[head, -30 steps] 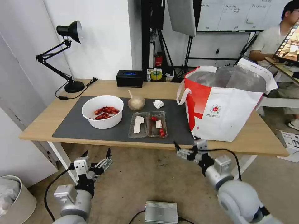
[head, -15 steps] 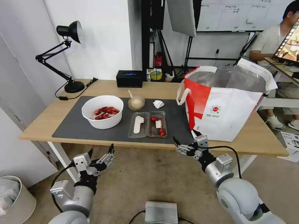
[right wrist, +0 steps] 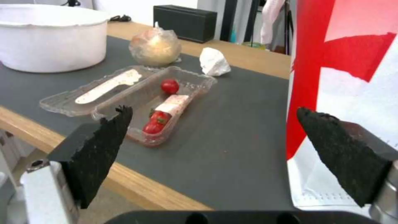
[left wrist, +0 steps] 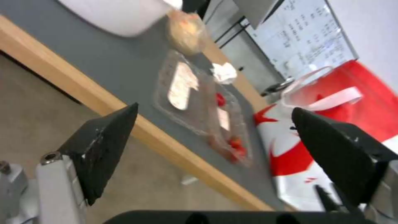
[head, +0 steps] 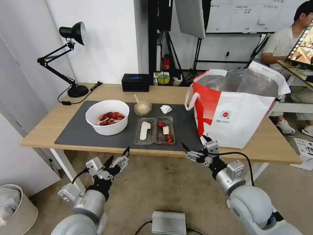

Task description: Pick up the trash from the table and place it into the takeout bag.

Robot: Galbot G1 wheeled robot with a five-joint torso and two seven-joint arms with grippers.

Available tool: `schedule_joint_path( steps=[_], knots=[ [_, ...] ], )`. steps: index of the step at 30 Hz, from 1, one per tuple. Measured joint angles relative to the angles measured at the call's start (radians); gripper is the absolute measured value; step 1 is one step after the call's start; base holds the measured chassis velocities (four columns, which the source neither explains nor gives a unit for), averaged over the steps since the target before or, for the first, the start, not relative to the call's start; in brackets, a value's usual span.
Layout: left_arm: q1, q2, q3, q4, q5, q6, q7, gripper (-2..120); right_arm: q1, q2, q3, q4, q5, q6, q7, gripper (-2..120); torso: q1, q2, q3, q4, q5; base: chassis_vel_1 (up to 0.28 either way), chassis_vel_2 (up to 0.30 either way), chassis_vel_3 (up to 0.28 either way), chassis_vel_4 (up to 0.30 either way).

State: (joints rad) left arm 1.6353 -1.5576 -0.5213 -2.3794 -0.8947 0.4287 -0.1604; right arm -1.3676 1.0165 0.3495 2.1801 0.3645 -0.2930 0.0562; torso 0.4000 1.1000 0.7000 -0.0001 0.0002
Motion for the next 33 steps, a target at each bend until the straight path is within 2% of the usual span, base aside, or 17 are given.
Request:
schedule_joint_path(
  steps=[2, 3, 6, 7, 9, 11, 13, 16, 25, 28, 29, 32, 33],
  knots=[
    [-0.010, -0.003, 0.013, 0.005, -0.078, 0.002, -0.017, 100, 0.000, -0.006, 0.007, 0.000, 0.000, 0.000, 0.000, 100, 0.000, 0.000, 0.000, 0.0001, -0.0001, 0.000, 0.000, 0.000, 0.000],
    [-0.010, -0.003, 0.013, 0.005, -0.078, 0.002, -0.017, 100, 0.000, -0.006, 0.007, 0.000, 0.000, 0.000, 0.000, 100, 0.000, 0.000, 0.000, 0.0001, -0.0001, 0.000, 0.000, 0.000, 0.000],
    [-0.040, -0.005, 0.031, 0.018, -0.204, 0.019, -0.069, 100, 0.001, -0.015, 0.016, 0.003, 0.000, 0.000, 0.001, 100, 0.000, 0.000, 0.000, 0.0000, 0.0000, 0.000, 0.000, 0.000, 0.000],
    [-0.040, -0.005, 0.031, 0.018, -0.204, 0.019, -0.069, 100, 0.001, -0.015, 0.016, 0.003, 0.000, 0.000, 0.001, 100, 0.000, 0.000, 0.000, 0.0000, 0.0000, 0.000, 0.000, 0.000, 0.000],
    [-0.072, -0.004, 0.048, 0.046, -0.253, 0.034, -0.120, 100, 0.000, -0.020, 0.020, 0.008, 0.000, 0.000, 0.005, 100, 0.000, 0.000, 0.000, 0.0001, -0.0001, 0.000, 0.000, 0.000, 0.000],
    [-0.083, -0.004, 0.054, 0.055, -0.261, 0.041, -0.131, 100, -0.001, -0.022, 0.022, 0.009, -0.001, 0.000, 0.010, 100, 0.000, 0.000, 0.000, 0.0001, -0.0002, 0.000, 0.000, 0.000, 0.000],
    [-0.130, -0.004, 0.074, 0.095, -0.309, 0.051, -0.171, 100, -0.005, -0.026, 0.030, 0.013, -0.002, 0.000, 0.016, 100, 0.000, 0.000, 0.000, 0.0001, -0.0002, 0.000, 0.000, 0.000, 0.000],
    [-0.177, -0.006, 0.093, 0.136, -0.337, 0.052, -0.199, 100, -0.013, -0.028, 0.037, 0.016, -0.004, 0.000, 0.017, 100, 0.000, 0.000, 0.000, 0.0001, -0.0002, 0.000, 0.000, 0.000, 0.000],
    [-0.290, -0.003, 0.123, 0.225, -0.400, 0.050, -0.261, 100, -0.030, -0.034, 0.061, 0.020, -0.006, -0.001, 0.019, 100, 0.000, 0.000, 0.000, 0.0000, -0.0001, 0.000, 0.000, 0.000, 0.000],
    [-0.350, -0.002, 0.129, 0.256, -0.452, 0.048, -0.315, 100, -0.032, -0.036, 0.072, 0.020, -0.006, -0.001, 0.021, 100, 0.000, 0.000, 0.000, 0.0000, -0.0001, 0.000, 0.000, 0.000, 0.000],
    [-0.350, -0.002, 0.129, 0.256, -0.452, 0.048, -0.315, 100, -0.032, -0.036, 0.072, 0.020, -0.006, -0.001, 0.021, 100, 0.000, 0.000, 0.000, 0.0000, -0.0001, 0.000, 0.000, 0.000, 0.000],
    [-0.415, 0.003, 0.143, 0.285, -0.505, 0.047, -0.397, 100, -0.036, -0.036, 0.080, 0.019, -0.006, -0.001, 0.024, 100, 0.000, 0.000, 0.000, 0.0000, -0.0001, 0.000, 0.000, 0.000, 0.000],
    [-0.415, 0.003, 0.143, 0.285, -0.505, 0.047, -0.397, 100, -0.036, -0.036, 0.080, 0.019, -0.006, -0.001, 0.024, 100, 0.000, 0.000, 0.000, 0.0000, -0.0001, 0.000, 0.000, 0.000, 0.000]
  ],
)
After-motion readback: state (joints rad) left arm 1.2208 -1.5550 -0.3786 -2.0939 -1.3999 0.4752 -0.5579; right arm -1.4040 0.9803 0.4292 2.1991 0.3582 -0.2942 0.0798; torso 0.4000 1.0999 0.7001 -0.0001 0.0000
